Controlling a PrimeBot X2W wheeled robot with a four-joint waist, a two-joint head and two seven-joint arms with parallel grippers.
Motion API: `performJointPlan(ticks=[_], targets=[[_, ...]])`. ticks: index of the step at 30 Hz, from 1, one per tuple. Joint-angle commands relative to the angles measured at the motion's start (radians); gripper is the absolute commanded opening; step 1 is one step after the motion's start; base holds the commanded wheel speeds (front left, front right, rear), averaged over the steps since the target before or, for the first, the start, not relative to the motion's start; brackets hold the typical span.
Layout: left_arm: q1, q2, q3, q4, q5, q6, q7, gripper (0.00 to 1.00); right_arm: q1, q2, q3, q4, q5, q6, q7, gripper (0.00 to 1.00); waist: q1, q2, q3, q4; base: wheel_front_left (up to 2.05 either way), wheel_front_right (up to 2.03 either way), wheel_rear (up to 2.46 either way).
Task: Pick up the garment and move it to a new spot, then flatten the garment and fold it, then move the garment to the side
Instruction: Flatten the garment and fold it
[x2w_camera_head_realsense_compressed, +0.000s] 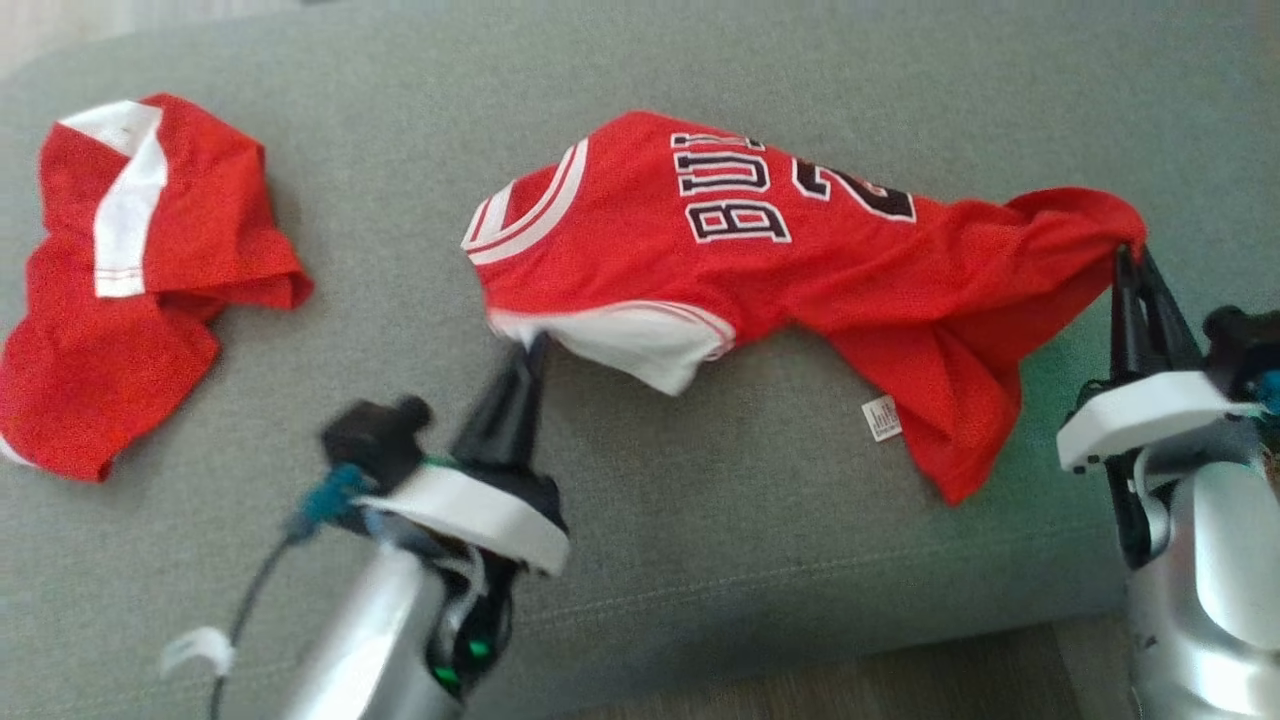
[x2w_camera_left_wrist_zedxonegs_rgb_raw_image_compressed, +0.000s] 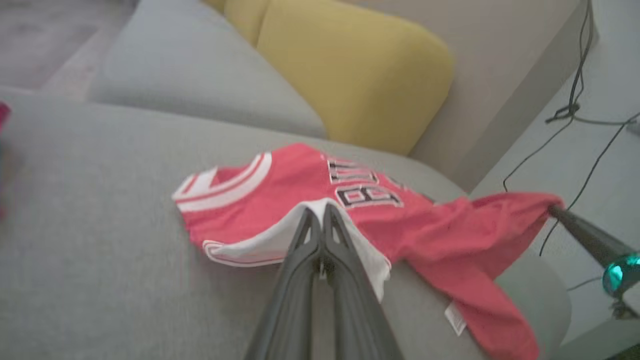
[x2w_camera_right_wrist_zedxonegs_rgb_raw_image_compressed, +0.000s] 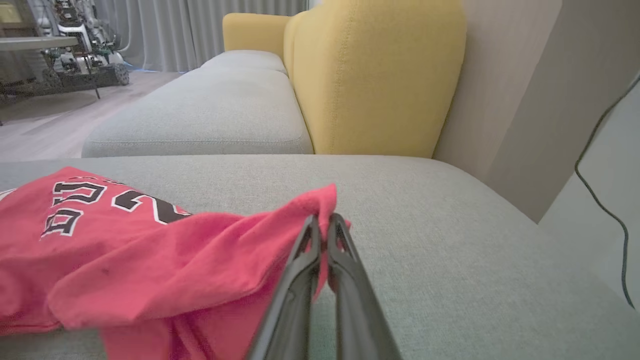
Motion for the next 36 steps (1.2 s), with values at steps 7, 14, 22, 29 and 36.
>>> performJointPlan(ticks=[7, 14, 22, 29, 36], targets=[[-0.076, 0.01, 0.223, -0.31, 0.045, -0.047, -0.006, 0.0, -0.14, -0.022, 0.048, -0.066, -0.07, 0.0, 0.055, 0.0, 0.0, 0.0, -0.083, 0.025, 0.0, 0.0, 0.0], [-0.185, 0.041, 0.284, -0.405, 0.014, -0.056, 0.021, 0.0, -0.256, -0.051, 0.084, -0.074, -0.013, 0.0, 0.102, 0.0, 0.0, 0.0, -0.152, 0.022, 0.0, 0.0, 0.0], [-0.289, 0.052, 0.357, -0.509, -0.077, 0.005, 0.175, 0.0, -0.4, -0.048, 0.128, -0.092, 0.324, 0.0, 0.263, 0.0, 0.0, 0.0, -0.209, -0.004, 0.0, 0.0, 0.0], [-0.277, 0.046, 0.398, -0.535, -0.158, 0.09, 0.303, 0.0, -0.45, -0.014, 0.033, -0.097, 0.649, 0.0, 0.564, 0.0, 0.0, 0.0, -0.223, -0.009, 0.0, 0.0, 0.0], [-0.292, 0.069, 0.409, -0.519, -0.196, 0.132, 0.419, 0.0, -0.517, -0.004, -0.112, -0.038, 0.672, 0.0, 0.777, 0.0, 0.0, 0.0, -0.192, 0.002, 0.0, 0.0, 0.0]])
